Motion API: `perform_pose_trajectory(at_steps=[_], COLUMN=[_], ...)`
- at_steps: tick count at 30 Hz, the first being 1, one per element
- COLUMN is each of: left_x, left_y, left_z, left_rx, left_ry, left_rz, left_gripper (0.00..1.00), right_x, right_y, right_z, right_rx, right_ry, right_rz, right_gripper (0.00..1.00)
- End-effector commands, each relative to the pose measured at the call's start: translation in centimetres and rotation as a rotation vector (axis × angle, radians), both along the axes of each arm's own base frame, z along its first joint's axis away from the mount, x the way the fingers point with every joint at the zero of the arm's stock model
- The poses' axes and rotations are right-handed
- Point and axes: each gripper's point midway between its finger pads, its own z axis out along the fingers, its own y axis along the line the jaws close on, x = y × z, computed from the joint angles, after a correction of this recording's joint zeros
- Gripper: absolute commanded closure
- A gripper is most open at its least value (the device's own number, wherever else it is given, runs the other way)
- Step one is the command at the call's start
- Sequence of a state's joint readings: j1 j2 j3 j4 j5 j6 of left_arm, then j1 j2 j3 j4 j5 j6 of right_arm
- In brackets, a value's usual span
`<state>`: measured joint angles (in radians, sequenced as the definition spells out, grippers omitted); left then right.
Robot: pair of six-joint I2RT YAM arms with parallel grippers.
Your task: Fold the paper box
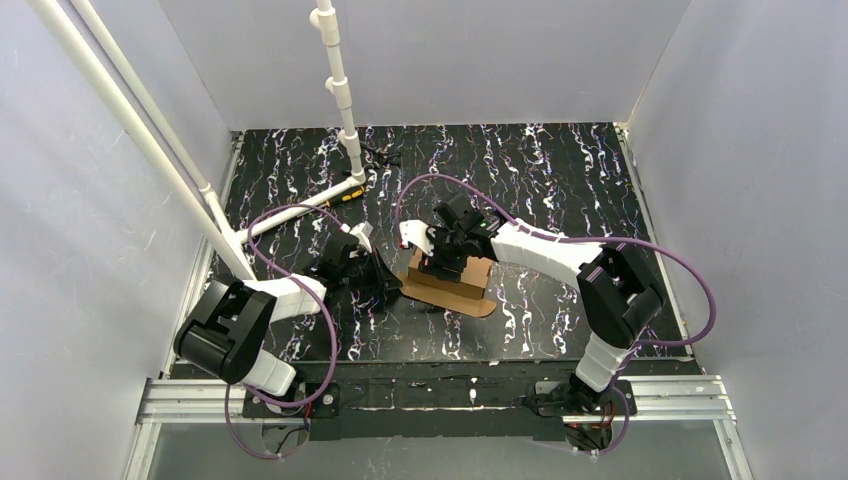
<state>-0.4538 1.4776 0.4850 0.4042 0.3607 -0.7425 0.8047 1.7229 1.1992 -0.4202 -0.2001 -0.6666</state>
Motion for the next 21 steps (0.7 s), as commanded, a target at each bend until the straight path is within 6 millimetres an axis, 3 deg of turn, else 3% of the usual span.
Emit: perform_pose_trajectory(at_steps=[1,12,21], left_x=[0.1,-0.1,-0.6], left_y=[0.0,-0.5,-1.1], left_z=[1.3,2.7,2.5], left_rx=[0.001,-0.020,-0.021], left_ry=[-0.073,-0.118,-0.123], left_rz=[-0.041,-0.086,-0.154], left_gripper=[1.00,1.00,1.00], right_x=[0.6,0.1,0.1], right_y=[0.5,0.1,0.1], right_z=[0.7,-0.6,-1.4], right_rx=[0.028,0.001,-0.025], right_ry=[-0.019,-0.001,-0.010], right_rz=[-0.038,-0.029,-0.036], right_gripper=[0.34,0.44,0.45])
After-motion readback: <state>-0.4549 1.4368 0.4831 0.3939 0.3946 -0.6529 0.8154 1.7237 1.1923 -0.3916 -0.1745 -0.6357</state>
